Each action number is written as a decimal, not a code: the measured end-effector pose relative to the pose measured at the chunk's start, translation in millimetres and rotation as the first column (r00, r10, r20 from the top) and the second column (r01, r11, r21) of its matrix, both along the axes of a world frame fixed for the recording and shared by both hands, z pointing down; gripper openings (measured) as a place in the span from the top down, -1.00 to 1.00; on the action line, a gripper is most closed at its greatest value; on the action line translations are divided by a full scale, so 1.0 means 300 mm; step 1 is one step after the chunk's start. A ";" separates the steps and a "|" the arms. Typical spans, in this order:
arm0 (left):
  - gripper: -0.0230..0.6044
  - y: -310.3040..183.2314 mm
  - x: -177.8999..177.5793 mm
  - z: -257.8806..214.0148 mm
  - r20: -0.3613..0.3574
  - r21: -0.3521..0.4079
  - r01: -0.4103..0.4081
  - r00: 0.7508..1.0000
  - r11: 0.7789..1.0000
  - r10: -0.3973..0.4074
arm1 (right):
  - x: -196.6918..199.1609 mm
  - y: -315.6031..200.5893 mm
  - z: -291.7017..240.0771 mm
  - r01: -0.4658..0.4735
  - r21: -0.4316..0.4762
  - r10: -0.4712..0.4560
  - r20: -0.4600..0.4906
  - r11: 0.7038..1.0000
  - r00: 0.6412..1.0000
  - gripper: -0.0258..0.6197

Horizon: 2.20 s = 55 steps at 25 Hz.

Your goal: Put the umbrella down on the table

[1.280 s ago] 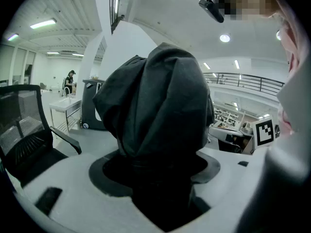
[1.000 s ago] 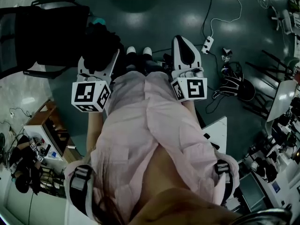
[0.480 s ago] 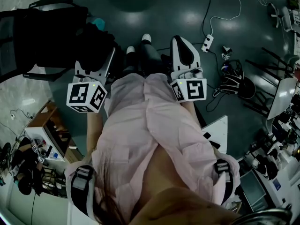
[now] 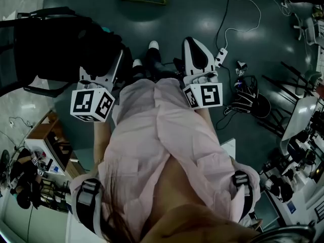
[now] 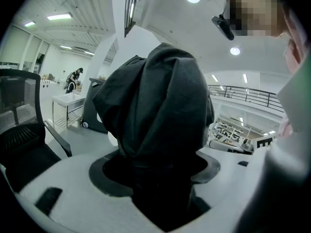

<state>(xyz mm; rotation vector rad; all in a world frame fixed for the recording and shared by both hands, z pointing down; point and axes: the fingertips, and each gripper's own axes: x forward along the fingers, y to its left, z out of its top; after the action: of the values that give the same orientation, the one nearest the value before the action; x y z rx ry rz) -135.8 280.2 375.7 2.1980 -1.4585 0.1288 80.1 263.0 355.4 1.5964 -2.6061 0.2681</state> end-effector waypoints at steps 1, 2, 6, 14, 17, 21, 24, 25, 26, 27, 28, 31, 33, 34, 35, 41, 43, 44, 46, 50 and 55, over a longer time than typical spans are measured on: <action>-0.08 -0.026 0.008 -0.002 -0.003 0.005 0.005 1.000 1.000 -0.005 | 0.008 -0.029 -0.001 0.006 0.002 -0.006 -0.001 1.000 1.000 0.82; -0.08 -0.051 0.016 -0.003 -0.007 0.009 0.011 1.000 1.000 -0.011 | 0.018 -0.058 -0.002 0.011 0.005 -0.011 -0.002 1.000 1.000 0.82; -0.08 -0.140 0.044 -0.013 -0.016 0.028 0.037 0.999 0.999 -0.036 | 0.051 -0.158 -0.008 0.030 0.011 -0.030 0.007 0.999 1.000 0.82; -0.08 -0.271 0.049 -0.033 -0.031 0.053 0.069 0.997 0.996 -0.067 | 0.072 -0.267 0.015 0.040 -0.008 -0.040 0.005 0.999 0.999 0.82; -0.08 -0.330 0.035 -0.026 -0.032 0.049 0.064 0.998 0.997 -0.062 | 0.070 -0.314 0.022 0.024 -0.016 -0.023 0.013 1.000 1.000 0.82; -0.08 -0.446 0.003 -0.036 -0.037 0.057 0.045 0.998 0.997 -0.043 | 0.044 -0.407 0.015 -0.006 -0.016 0.007 0.018 1.000 1.000 0.82; -0.08 -0.546 -0.031 -0.049 -0.030 0.060 0.016 0.999 0.998 -0.014 | 0.011 -0.495 -0.005 -0.036 -0.009 0.037 0.035 0.999 0.999 0.82; -0.08 -0.581 -0.043 -0.054 -0.021 0.062 0.003 1.000 0.998 -0.002 | -0.003 -0.527 -0.014 -0.046 -0.005 0.046 0.041 0.999 0.998 0.82; -0.08 -0.615 -0.056 -0.059 -0.012 0.066 -0.009 1.000 0.998 0.010 | -0.017 -0.558 -0.022 -0.054 -0.001 0.054 0.046 0.999 0.997 0.82; -0.08 -0.647 -0.068 -0.064 -0.002 0.070 -0.021 1.000 0.997 0.022 | -0.031 -0.586 -0.031 -0.063 0.003 0.062 0.050 0.998 0.997 0.82; -0.08 -0.677 -0.081 -0.067 0.006 0.073 -0.033 0.999 0.997 0.033 | -0.045 -0.611 -0.038 -0.072 0.007 0.071 0.051 0.997 0.996 0.82; -0.08 -0.758 -0.113 -0.074 0.009 0.077 -0.062 0.998 0.995 0.062 | -0.077 -0.668 -0.047 -0.106 0.008 0.105 0.045 0.994 0.993 0.82; -0.08 -0.797 -0.133 -0.072 0.003 0.076 -0.074 0.997 0.994 0.074 | -0.095 -0.692 -0.043 -0.127 0.006 0.126 0.039 0.992 0.991 0.82; -0.08 -0.814 -0.141 -0.068 0.000 0.074 -0.078 0.997 0.994 0.079 | -0.101 -0.702 -0.038 -0.135 0.003 0.135 0.036 0.991 0.990 0.82; -0.08 -0.829 -0.147 -0.062 -0.002 0.071 -0.083 0.997 0.994 0.083 | -0.104 -0.712 -0.032 -0.142 -0.001 0.142 0.033 0.990 0.989 0.82; -0.08 -0.885 -0.156 -0.014 -0.015 0.039 -0.097 0.995 0.994 0.098 | -0.112 -0.759 0.001 -0.167 -0.028 0.168 0.015 0.986 0.986 0.82; -0.08 -0.910 -0.152 0.001 -0.019 0.028 -0.099 0.995 0.995 0.100 | -0.114 -0.783 0.014 -0.166 -0.037 0.167 0.013 0.985 0.986 0.82; -0.08 -0.931 -0.144 0.007 -0.021 0.024 -0.100 0.995 0.995 0.100 | -0.111 -0.803 0.021 -0.164 -0.041 0.165 0.013 0.986 0.986 0.82; -0.08 -0.979 -0.123 0.016 -0.023 0.017 -0.103 0.994 0.995 0.103 | -0.100 -0.851 0.033 -0.158 -0.052 0.159 0.015 0.986 0.987 0.82; -0.08 -1.083 -0.080 0.012 -0.021 0.009 -0.098 0.995 0.995 0.098 | -0.077 -0.967 0.034 -0.131 -0.058 0.132 0.023 0.990 0.991 0.82; -0.08 -1.203 -0.024 -0.013 -0.016 0.024 -0.071 0.997 0.997 0.071 | -0.020 -1.114 0.007 -0.102 -0.037 0.103 0.031 0.994 0.994 0.82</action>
<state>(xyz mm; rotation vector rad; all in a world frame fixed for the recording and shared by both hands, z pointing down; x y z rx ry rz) -143.0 -80.8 371.8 2.2649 -1.3797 0.1172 74.2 -71.3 357.5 1.7312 -2.5317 0.3470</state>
